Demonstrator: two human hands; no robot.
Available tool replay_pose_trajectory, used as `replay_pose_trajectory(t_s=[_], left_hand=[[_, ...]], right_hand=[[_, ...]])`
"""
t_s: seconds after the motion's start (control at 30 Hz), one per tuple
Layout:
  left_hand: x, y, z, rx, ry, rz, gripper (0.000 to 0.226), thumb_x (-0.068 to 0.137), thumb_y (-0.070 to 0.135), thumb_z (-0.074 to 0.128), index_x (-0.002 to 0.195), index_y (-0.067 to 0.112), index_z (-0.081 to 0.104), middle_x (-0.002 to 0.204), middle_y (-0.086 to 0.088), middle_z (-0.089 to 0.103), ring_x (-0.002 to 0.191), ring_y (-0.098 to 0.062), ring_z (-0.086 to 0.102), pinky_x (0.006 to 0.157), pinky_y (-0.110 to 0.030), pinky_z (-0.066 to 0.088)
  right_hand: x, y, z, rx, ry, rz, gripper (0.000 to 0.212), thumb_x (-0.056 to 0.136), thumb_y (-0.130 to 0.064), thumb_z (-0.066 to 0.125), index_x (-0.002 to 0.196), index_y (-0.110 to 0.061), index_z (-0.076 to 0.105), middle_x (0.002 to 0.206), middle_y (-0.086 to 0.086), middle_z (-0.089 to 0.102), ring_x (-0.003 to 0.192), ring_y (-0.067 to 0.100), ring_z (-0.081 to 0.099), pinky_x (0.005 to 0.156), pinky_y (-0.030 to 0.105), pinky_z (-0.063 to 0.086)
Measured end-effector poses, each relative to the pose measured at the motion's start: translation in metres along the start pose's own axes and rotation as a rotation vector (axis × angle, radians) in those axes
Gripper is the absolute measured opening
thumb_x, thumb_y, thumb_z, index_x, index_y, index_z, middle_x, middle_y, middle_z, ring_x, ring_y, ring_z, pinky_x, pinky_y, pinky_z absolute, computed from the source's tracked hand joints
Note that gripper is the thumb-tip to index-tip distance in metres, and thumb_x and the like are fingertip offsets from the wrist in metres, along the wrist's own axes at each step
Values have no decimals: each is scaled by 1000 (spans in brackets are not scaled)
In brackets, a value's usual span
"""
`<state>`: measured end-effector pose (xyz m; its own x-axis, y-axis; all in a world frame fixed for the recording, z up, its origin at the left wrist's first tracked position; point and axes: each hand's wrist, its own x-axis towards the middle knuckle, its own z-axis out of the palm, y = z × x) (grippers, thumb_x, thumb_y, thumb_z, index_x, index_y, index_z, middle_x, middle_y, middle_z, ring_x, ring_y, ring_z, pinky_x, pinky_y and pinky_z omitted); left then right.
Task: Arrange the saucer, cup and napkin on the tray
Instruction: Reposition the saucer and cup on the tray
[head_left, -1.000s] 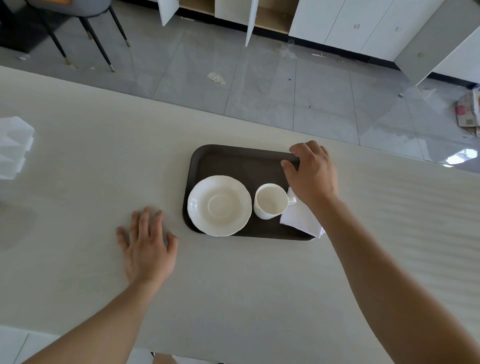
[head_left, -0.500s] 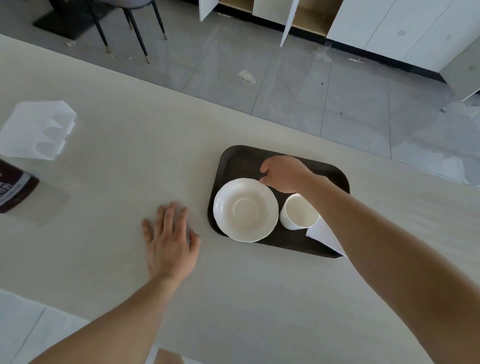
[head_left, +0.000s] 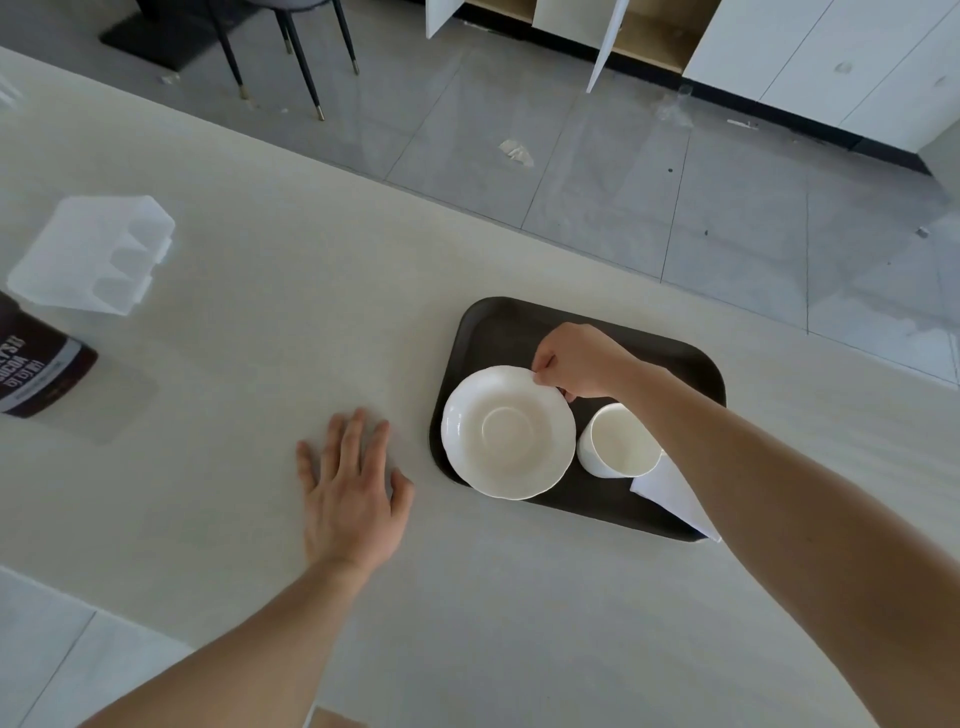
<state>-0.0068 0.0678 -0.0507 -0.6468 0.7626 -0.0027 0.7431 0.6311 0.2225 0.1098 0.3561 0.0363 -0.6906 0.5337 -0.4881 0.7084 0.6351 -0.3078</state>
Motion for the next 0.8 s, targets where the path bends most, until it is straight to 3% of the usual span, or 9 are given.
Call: replay_pose_trajectory(t_s=[0.17,0.4,0.63,0.8], left_hand=[[0,0,0,9,-3,-1,58,85,33,41,140,15,48,153,-11,42,146,-33,30,118,-61,15],[0,0,0,14,-12,-3,58,85,32,40,140,15,49,153,-11,42,147,-32,30,118,-61,15],[1,0,0,8,-14,-4,58,85,33,37,140,14,48,153,-12,42,147,-32,30,118,-61,17],[0,1,-1,10,-11,-5,58,85,33,38,139,14,50,152,-12,43,146,-32,32,118,-61,17]], right_hand=[[2,5,4,82,18,-11,13,89,-16,63,84,-19,75,77,-7,73,49,6,69,60,21,49],[12,10,3,119,93,11,14,89,-14,63,86,-16,76,77,-8,71,58,11,70,71,30,57],[21,18,-1,194,132,110,17,90,-12,60,86,-16,76,79,2,77,57,16,73,68,25,56],[25,24,-2,315,197,195,18,90,-10,59,87,-13,76,79,7,78,61,20,75,77,38,62]])
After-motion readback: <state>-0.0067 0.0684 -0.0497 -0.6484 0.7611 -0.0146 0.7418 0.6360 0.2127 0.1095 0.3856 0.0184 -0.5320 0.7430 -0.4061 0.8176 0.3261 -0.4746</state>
